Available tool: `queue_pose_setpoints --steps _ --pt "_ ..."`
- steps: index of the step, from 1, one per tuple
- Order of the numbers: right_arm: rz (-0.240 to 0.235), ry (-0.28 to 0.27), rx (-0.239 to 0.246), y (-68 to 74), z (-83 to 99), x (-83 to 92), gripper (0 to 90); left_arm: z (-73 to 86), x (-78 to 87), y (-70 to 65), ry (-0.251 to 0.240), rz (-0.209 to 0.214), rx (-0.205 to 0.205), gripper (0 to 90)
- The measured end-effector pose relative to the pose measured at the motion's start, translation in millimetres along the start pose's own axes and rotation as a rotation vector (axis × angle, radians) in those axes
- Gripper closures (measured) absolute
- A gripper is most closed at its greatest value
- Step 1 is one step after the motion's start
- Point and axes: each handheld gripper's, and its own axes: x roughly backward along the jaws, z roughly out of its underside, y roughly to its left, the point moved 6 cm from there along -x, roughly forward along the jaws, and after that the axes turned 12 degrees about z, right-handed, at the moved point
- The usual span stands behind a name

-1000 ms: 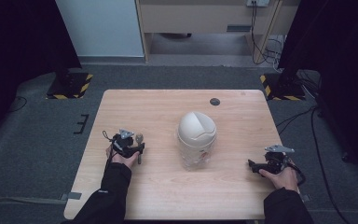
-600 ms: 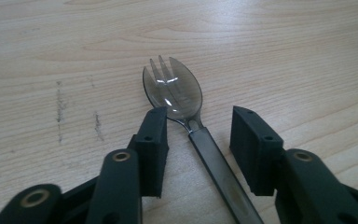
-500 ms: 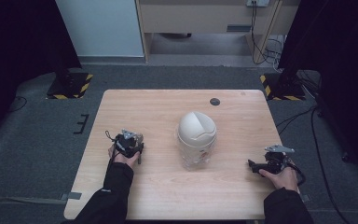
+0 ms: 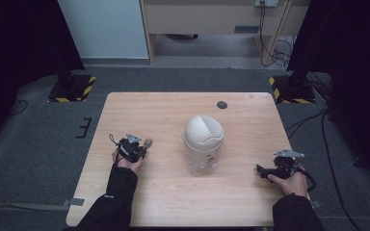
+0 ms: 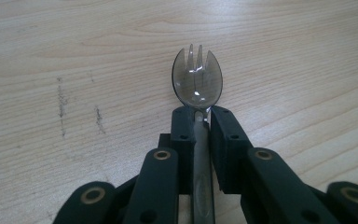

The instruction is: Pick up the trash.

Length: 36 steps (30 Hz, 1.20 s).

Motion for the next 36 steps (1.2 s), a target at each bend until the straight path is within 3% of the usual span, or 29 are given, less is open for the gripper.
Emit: queue_pose_setpoints --steps 3,10,14,19,25,26,27,30,36 --pt "0.004 -0.005 -0.009 -0.6 -0.2 0.6 5.0 -3.0 4.2 -2.2 -0.018 0.015 -0.003 79.6" --pt "-0.013 0.002 -0.016 -3.0 -3.9 3.0 14.2 -17.7 24.9 -14.9 -0.112 0.074 -0.024 79.7" --pt "-0.024 -0.023 -0.028 -0.6 -10.4 6.0 14.2 -24.7 41.1 -20.7 -0.169 0.112 -0.022 79.7" --pt "-0.042 -0.050 -0.036 2.4 -19.0 10.3 13.9 -27.4 53.5 -24.9 -0.206 0.130 -0.034 79.7" --pt "-0.056 -0.160 -0.069 7.5 -41.9 21.0 15.4 -27.7 74.4 -32.0 -0.261 0.152 -0.055 79.6" --pt "-0.066 -0.203 -0.087 10.1 -51.1 24.9 14.8 -26.4 81.1 -33.5 -0.276 0.159 -0.060 79.6" --pt "-0.066 -0.203 -0.087 10.1 -51.1 24.9 14.8 -26.4 81.1 -33.5 -0.276 0.159 -0.060 79.6" --pt "-0.092 -0.293 -0.134 17.7 -70.5 32.5 14.7 -23.7 92.2 -35.7 -0.303 0.171 -0.068 79.6" --pt "-0.108 -0.382 -0.171 26.6 -96.9 44.2 14.9 -18.8 106.2 -43.0 -0.327 0.189 -0.098 79.7"
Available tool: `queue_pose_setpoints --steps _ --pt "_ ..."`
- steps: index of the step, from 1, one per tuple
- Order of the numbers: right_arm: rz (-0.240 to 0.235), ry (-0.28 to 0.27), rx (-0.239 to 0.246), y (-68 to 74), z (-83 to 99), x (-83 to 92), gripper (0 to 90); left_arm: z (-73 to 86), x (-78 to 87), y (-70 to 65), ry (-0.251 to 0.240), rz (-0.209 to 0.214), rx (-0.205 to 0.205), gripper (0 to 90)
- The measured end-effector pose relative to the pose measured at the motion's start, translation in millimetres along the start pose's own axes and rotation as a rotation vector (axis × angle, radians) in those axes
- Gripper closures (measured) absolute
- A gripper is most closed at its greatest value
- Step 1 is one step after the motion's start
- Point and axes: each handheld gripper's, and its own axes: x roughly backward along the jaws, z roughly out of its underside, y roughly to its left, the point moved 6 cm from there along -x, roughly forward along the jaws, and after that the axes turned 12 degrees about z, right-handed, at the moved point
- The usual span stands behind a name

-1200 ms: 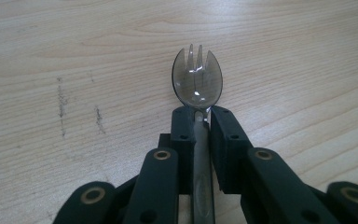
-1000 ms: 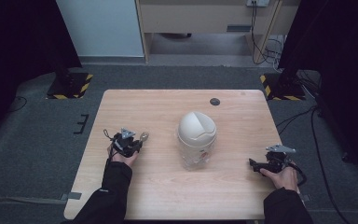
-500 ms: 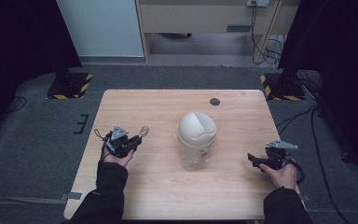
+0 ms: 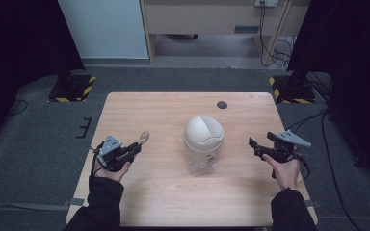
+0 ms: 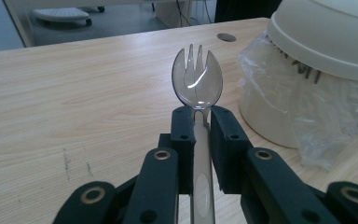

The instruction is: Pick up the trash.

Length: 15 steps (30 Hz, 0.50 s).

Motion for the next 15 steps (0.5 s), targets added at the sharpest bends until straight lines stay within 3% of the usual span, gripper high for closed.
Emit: queue_pose_setpoints --steps 8,15 --pt "-0.031 -0.022 0.012 13.6 -14.5 -4.4 14.8 1.9 11.9 -11.3 -0.027 0.025 -0.030 79.7" --pt "-0.053 -0.048 0.005 26.0 -30.9 -9.5 13.5 1.5 8.6 -19.7 -0.038 0.054 -0.051 79.6"
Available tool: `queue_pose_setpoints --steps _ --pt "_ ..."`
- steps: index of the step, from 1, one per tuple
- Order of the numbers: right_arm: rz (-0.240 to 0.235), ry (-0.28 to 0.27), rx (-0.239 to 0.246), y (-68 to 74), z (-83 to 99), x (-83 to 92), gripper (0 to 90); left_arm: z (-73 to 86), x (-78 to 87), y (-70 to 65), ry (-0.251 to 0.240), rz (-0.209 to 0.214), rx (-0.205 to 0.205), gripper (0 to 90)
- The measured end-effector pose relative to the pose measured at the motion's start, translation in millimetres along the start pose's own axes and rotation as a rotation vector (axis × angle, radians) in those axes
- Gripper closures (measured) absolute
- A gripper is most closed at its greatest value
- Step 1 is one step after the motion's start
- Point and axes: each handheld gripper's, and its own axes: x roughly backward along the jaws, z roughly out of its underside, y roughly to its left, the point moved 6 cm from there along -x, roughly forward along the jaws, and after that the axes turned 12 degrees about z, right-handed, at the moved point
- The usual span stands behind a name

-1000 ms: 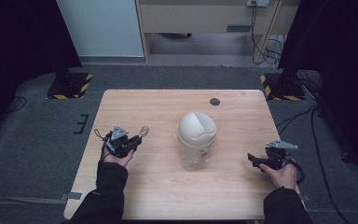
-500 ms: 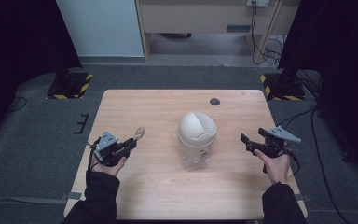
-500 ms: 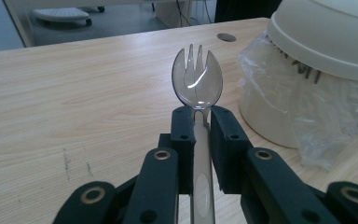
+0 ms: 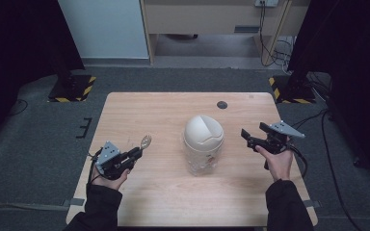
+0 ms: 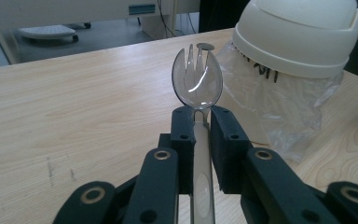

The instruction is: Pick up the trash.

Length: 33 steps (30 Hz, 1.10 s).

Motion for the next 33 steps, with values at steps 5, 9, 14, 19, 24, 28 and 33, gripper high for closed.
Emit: queue_pose_setpoints --steps 5,9,14,19,24,28,33 --pt "-0.009 -0.027 -0.001 5.6 -17.0 -6.8 13.2 -2.2 -4.0 -1.4 -0.004 0.011 -0.013 79.6" --pt "-0.050 -0.042 -0.025 19.1 -31.0 -16.8 12.9 -2.5 -6.3 -3.1 -0.003 0.015 -0.021 79.6" --pt "-0.070 -0.031 -0.015 31.2 -34.0 -26.1 12.8 -4.2 -5.2 -2.4 -0.015 0.014 -0.020 79.6" --pt "-0.109 -0.022 -0.005 44.2 -34.8 -32.8 13.3 -4.6 -6.3 -1.0 -0.015 0.020 -0.019 79.6" --pt "-0.145 -0.020 0.018 56.3 -36.4 -37.5 13.1 -5.3 -7.3 -1.7 -0.015 0.024 -0.024 79.6" --pt "-0.147 -0.015 0.033 61.2 -36.5 -41.7 12.3 -5.6 -6.2 -0.4 -0.020 0.023 -0.021 79.6" --pt "-0.158 -0.022 0.032 66.3 -39.0 -43.7 12.4 -5.9 -6.2 -0.3 -0.020 0.022 -0.020 79.6"
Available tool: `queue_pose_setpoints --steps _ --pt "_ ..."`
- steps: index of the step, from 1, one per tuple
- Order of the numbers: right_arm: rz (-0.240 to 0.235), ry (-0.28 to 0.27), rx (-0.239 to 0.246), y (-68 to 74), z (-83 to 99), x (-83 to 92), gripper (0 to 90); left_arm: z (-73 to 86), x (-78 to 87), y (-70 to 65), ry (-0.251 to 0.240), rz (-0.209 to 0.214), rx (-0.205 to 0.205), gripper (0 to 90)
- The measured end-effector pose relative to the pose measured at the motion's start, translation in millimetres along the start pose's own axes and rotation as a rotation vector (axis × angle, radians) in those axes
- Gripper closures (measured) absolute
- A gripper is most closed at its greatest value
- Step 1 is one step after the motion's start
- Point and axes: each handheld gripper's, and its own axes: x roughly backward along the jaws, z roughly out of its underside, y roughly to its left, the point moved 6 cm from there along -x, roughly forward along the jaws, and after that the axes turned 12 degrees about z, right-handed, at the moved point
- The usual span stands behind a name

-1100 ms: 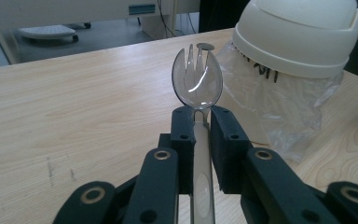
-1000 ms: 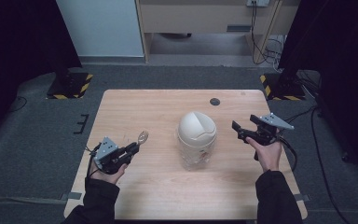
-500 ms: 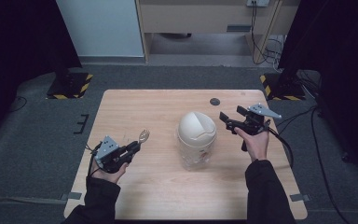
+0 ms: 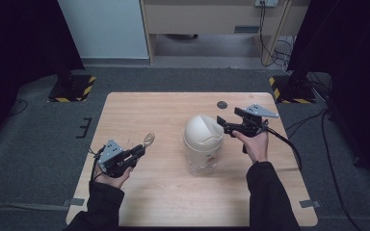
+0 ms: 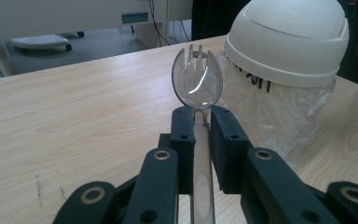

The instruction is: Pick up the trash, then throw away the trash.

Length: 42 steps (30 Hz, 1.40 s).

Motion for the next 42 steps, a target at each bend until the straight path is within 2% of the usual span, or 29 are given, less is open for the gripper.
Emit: queue_pose_setpoints --steps 10,12,13,14,16,23,28,31,32,33,36,38,39,42 --pt "-0.014 0.063 0.016 2.7 17.2 -9.1 14.2 -1.1 -0.5 -1.8 -0.001 0.005 -0.003 79.6" --pt "-0.017 0.109 0.046 3.1 25.4 -11.8 13.4 -1.8 -0.6 -2.0 -0.003 0.006 -0.005 79.6" --pt "-0.017 0.109 0.046 3.1 25.4 -11.8 13.4 -1.8 -1.1 -2.1 -0.002 0.007 -0.005 79.6" --pt "-0.019 0.142 0.070 4.1 30.7 -13.8 12.9 -1.5 -2.0 -2.1 0.001 0.007 -0.006 79.6" --pt "-0.021 0.155 0.075 5.0 32.8 -14.6 13.0 -1.4 -2.2 -2.2 0.002 0.007 -0.007 79.6" --pt "-0.027 0.149 0.047 3.6 28.7 -11.9 13.8 -3.6 -2.0 -4.3 -0.007 0.010 -0.014 79.6" --pt "-0.008 0.077 0.010 -5.2 13.3 -1.0 16.8 -7.4 -3.8 -7.9 -0.017 0.017 -0.027 79.6" --pt "0.001 0.016 -0.016 -9.5 3.7 9.9 18.9 -10.9 -4.6 -11.3 -0.028 0.020 -0.040 79.6" --pt "-0.001 -0.021 -0.030 -11.3 -1.4 18.3 20.4 -13.0 -6.2 -13.7 -0.035 0.024 -0.050 79.6" --pt "-0.001 -0.021 -0.030 -11.3 -1.4 18.3 20.4 -13.0 -6.2 -13.7 -0.035 0.024 -0.050 79.6" --pt "-0.006 -0.063 -0.045 -15.1 -7.6 31.4 23.0 -17.0 -10.1 -19.6 -0.047 0.034 -0.072 79.7" --pt "-0.015 -0.104 -0.069 -18.7 -14.1 45.1 25.4 -22.2 -12.7 -25.3 -0.067 0.040 -0.103 79.7" --pt "-0.015 -0.104 -0.069 -18.7 -14.1 45.1 25.4 -22.2 -12.7 -25.3 -0.067 0.040 -0.103 79.7" --pt "-0.032 -0.145 -0.095 -21.4 -20.8 58.6 27.1 -32.2 -13.5 -32.7 -0.110 0.037 -0.144 79.7"
